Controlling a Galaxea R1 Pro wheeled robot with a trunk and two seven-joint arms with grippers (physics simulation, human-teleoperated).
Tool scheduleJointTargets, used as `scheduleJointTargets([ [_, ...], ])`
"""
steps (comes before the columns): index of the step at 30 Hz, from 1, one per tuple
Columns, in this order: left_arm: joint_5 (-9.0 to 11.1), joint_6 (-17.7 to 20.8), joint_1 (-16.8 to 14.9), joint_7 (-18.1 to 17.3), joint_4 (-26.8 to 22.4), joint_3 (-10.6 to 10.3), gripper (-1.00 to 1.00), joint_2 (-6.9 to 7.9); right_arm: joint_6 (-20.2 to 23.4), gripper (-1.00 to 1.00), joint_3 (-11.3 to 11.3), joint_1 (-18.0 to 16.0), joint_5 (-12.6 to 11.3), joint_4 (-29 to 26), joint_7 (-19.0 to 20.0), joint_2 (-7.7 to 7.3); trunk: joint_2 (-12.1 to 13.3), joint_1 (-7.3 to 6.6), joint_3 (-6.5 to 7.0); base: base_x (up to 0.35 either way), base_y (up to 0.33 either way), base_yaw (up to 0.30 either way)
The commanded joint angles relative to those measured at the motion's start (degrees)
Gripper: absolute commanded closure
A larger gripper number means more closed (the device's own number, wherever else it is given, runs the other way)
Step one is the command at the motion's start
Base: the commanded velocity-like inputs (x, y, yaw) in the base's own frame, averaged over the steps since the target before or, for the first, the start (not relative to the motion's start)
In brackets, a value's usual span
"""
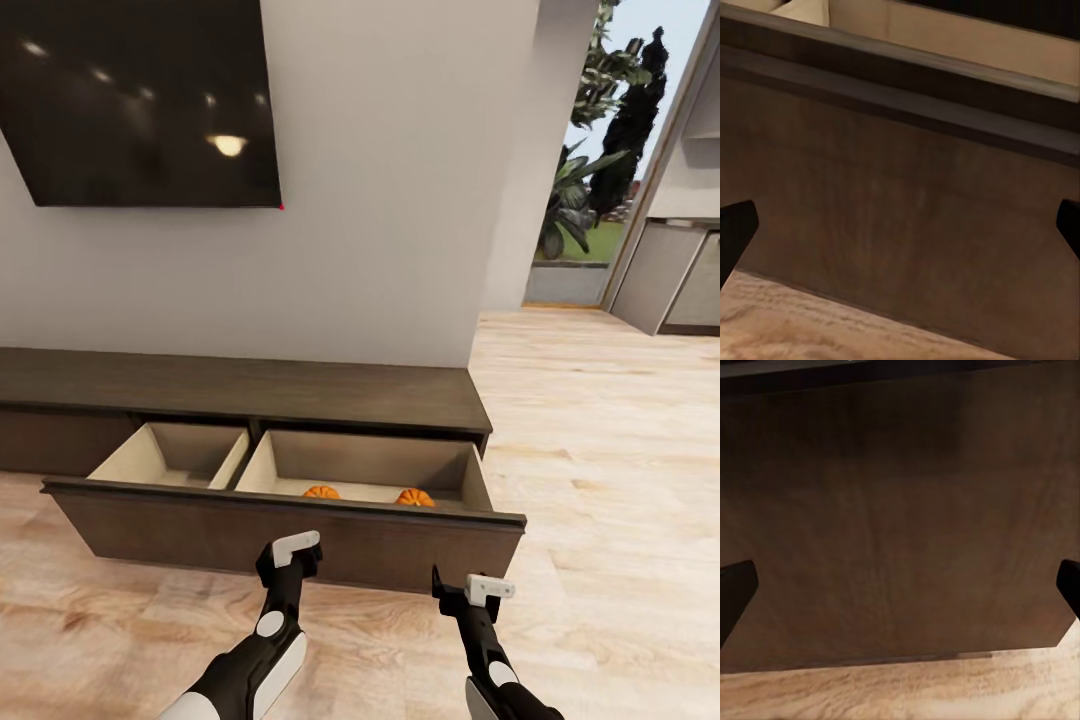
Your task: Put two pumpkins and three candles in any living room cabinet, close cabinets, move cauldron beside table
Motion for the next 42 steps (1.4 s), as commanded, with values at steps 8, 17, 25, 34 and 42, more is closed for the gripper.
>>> scheduleJointTargets([
  [8,0.57,-0.91,-0.07,0.39,0.02,-0.46,-1.00,0.07,-0.22,-1.00,0.49,-0.05,-0.52,0.04,-0.31,-0.04,-0.02,-0.01,-0.05,0.002,0.000,0.000],
  [17,0.51,-0.99,-0.07,0.39,0.07,-0.54,-1.00,0.07,-0.21,-1.00,0.49,-0.05,-0.55,0.02,-0.25,-0.04,-0.10,0.14,-1.38,0.000,0.000,0.000],
  [25,0.48,-3.21,-0.07,0.39,1.79,-0.61,-1.00,0.07,-0.15,-1.00,0.49,-0.05,-0.60,-0.05,-0.15,-0.04,-0.21,0.35,-3.15,0.000,0.000,0.000],
  [34,0.48,-3.87,-0.07,0.39,2.30,-0.64,-1.00,0.07,-0.14,-1.00,0.49,-0.05,-0.61,-0.05,-0.14,-0.04,-0.26,0.45,-4.04,0.000,0.000,0.000],
  [42,0.57,-3.90,-0.07,0.39,2.33,-0.64,-1.00,0.07,-0.14,-1.00,0.49,-0.05,-0.61,-0.05,-0.14,-0.04,-0.26,0.45,-4.04,0.058,0.000,0.000],
])
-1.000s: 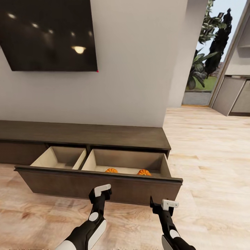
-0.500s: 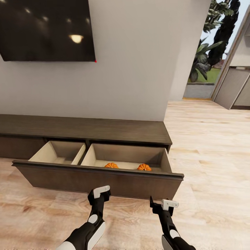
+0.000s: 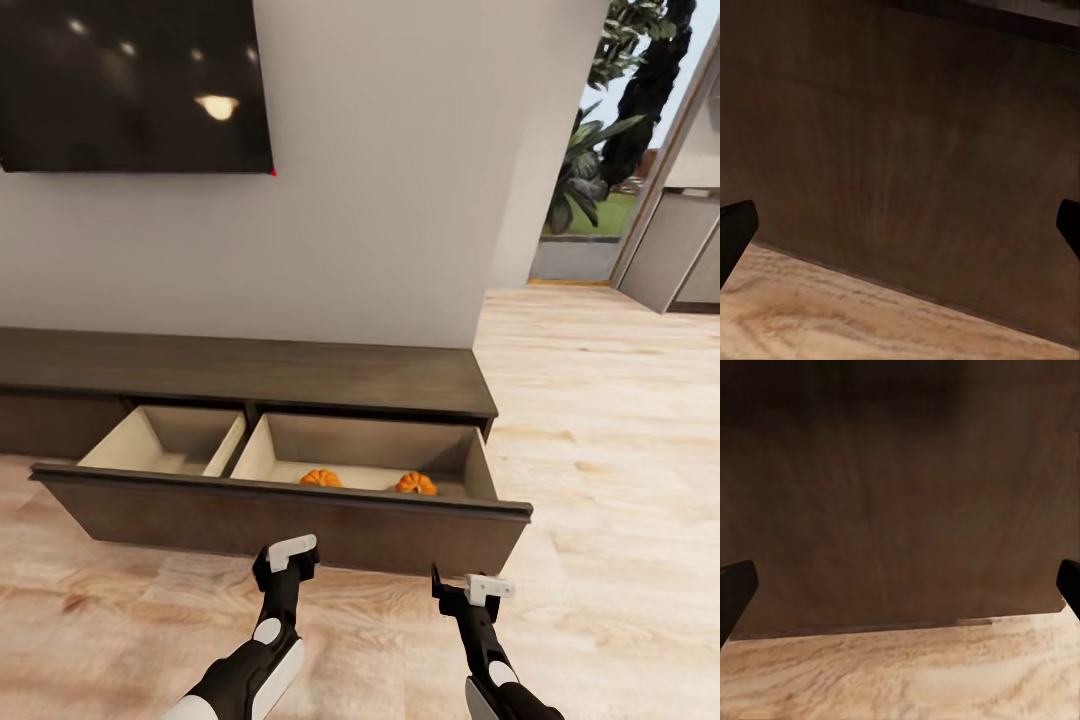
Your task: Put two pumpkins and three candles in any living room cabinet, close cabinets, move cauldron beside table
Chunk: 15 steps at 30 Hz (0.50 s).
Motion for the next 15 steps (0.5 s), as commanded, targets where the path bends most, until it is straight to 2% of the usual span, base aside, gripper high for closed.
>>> scheduleJointTargets([
  [1,0.61,-0.26,-0.07,0.41,0.03,-0.48,-1.00,0.05,-0.22,-1.00,0.49,-0.04,-0.52,0.03,-0.31,-0.04,-0.02,0.01,-0.05,0.266,0.000,0.000],
  [5,0.74,-0.23,-0.07,0.41,0.04,-0.42,-1.00,0.05,-0.22,-1.00,0.49,-0.04,-0.52,0.03,-0.31,-0.04,-0.02,0.01,-0.05,0.253,0.000,0.000],
  [15,0.72,-0.20,-0.07,0.41,0.07,-0.40,-1.00,0.05,-0.22,-1.00,0.49,-0.04,-0.52,0.03,-0.31,-0.04,-0.02,0.01,-0.05,0.165,0.000,0.000],
])
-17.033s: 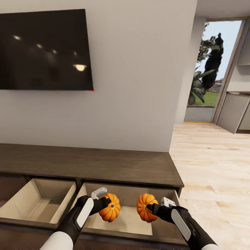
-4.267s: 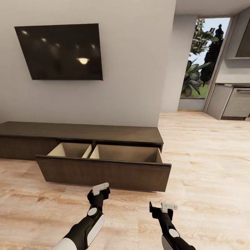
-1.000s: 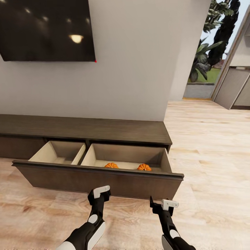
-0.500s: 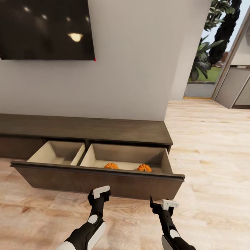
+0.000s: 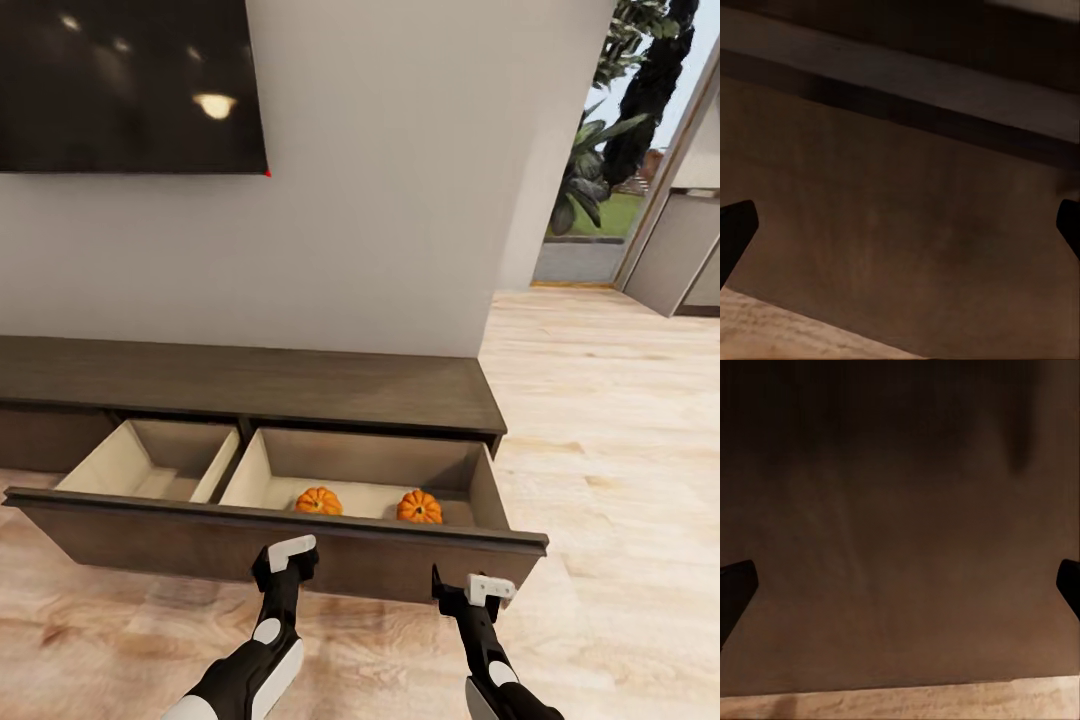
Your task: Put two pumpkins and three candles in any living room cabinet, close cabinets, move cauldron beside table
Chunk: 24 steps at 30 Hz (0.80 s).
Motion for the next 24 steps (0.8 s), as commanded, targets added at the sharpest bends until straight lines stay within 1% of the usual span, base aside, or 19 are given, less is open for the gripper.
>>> scheduleJointTargets([
  [1,0.47,-0.29,-0.07,0.41,0.03,-0.48,-1.00,0.05,-0.22,-1.00,0.49,-0.04,-0.52,0.03,-0.31,-0.04,-0.02,0.01,-0.05,0.206,0.000,0.000],
  [8,0.40,-0.29,-0.07,0.41,0.00,-0.48,-1.00,0.05,-0.22,-1.00,0.49,-0.04,-0.52,0.03,-0.31,-0.04,-0.02,0.01,-0.05,0.231,0.000,0.000],
  [24,0.38,-0.30,-0.08,0.41,0.00,-0.48,-1.00,0.05,-0.22,-1.00,0.49,-0.04,-0.52,0.03,-0.31,-0.04,-0.02,0.01,-0.05,0.286,0.000,0.000],
])
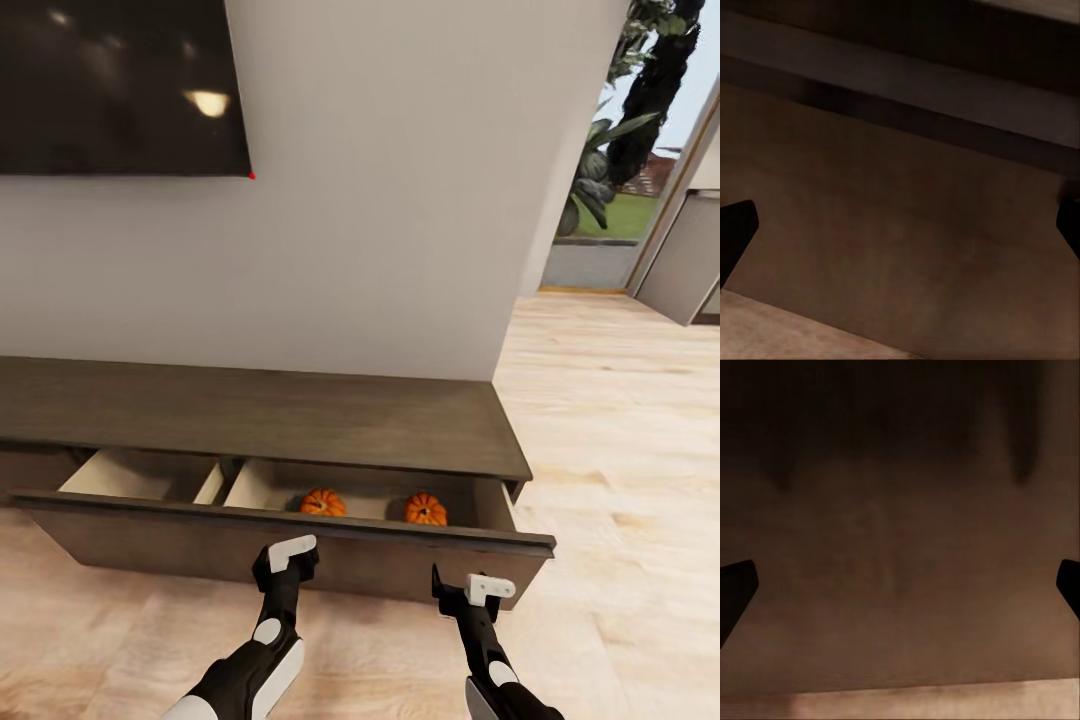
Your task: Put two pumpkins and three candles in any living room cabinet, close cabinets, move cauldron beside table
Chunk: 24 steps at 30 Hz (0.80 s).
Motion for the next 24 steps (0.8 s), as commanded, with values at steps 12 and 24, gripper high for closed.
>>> scheduleJointTargets([
  [12,0.30,-0.39,-0.08,0.46,0.00,-0.37,-1.00,0.06,-0.22,-1.00,0.49,-0.04,-0.52,0.04,-0.31,-0.04,-0.02,0.02,-0.04,0.289,0.000,0.000],
  [24,0.13,-0.39,-0.08,0.46,0.00,-0.37,-1.00,0.06,-0.22,-1.00,0.49,-0.04,-0.52,0.04,-0.31,-0.04,-0.02,0.02,-0.04,0.105,0.000,0.000],
])
